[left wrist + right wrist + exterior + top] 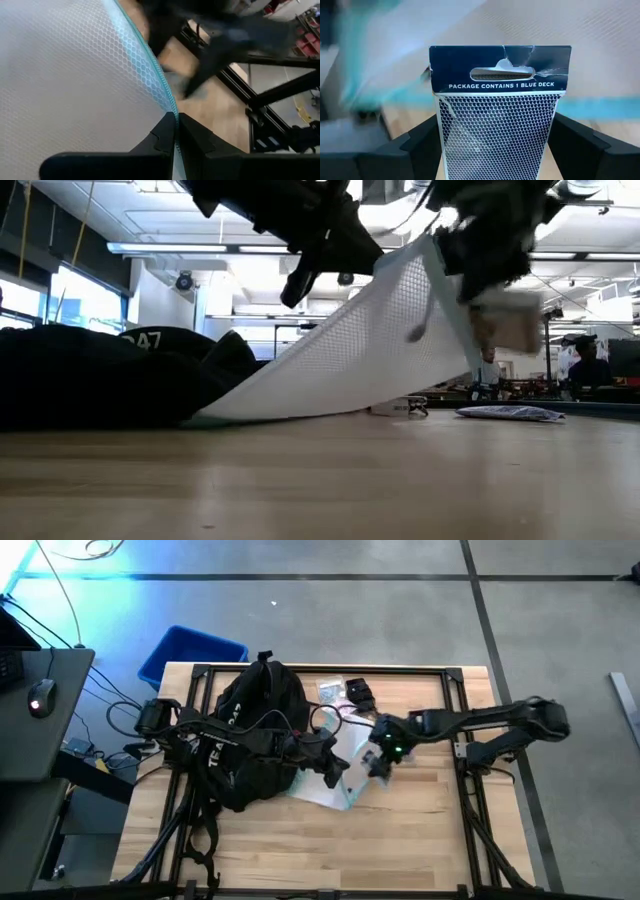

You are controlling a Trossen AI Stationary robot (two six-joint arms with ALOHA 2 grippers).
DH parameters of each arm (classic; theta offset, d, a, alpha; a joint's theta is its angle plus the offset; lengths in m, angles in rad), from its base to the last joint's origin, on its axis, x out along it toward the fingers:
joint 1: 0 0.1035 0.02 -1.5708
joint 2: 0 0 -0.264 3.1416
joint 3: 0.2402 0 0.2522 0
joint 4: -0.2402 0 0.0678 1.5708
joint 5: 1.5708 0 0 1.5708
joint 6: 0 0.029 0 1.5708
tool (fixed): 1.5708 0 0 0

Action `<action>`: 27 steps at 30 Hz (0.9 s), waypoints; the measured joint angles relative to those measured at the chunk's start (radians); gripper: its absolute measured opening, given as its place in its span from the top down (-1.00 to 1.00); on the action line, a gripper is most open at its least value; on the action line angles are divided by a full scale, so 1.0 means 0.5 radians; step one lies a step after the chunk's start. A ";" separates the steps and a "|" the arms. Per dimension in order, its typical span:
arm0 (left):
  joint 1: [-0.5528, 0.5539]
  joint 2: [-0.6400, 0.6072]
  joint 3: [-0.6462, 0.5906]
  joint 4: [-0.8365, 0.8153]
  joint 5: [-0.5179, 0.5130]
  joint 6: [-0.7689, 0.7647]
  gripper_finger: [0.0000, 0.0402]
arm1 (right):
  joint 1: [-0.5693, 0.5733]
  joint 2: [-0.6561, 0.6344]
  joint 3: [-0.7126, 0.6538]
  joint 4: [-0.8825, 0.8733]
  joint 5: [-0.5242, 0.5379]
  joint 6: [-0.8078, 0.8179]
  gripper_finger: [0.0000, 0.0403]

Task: Unpack backpack
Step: Put the game card into the zip bag, then put the chocolate snack into the zip bag

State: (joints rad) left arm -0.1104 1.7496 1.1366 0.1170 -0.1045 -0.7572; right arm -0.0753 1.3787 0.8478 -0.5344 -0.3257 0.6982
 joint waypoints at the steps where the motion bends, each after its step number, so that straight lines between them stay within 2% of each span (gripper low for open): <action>1: 0.000 0.000 0.000 -0.001 0.013 0.001 1.00 | -0.016 0.060 0.000 0.078 0.021 0.072 -0.40; 6: -0.002 0.000 0.000 -0.028 0.034 0.004 1.00 | -0.130 0.253 0.004 0.400 0.050 0.424 -0.40; 13: 0.000 0.000 0.000 -0.056 0.023 0.005 1.00 | -0.189 0.315 0.004 0.589 0.181 0.583 -0.89; 17: 0.000 0.000 0.000 -0.126 -0.020 0.005 1.00 | -0.184 0.256 0.004 0.692 0.168 0.576 -0.90; 23: 0.007 0.000 0.002 -0.253 -0.061 -0.008 1.00 | -0.123 -0.005 0.004 0.508 0.065 0.339 -0.82; 27: 0.016 0.001 0.002 -0.349 -0.122 -0.051 1.00 | -0.063 -0.298 0.005 0.076 0.130 0.210 -0.82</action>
State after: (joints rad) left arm -0.1026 1.7500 1.1374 -0.0575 -0.1656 -0.7828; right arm -0.1070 1.2297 0.8501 -0.4963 -0.2607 0.8034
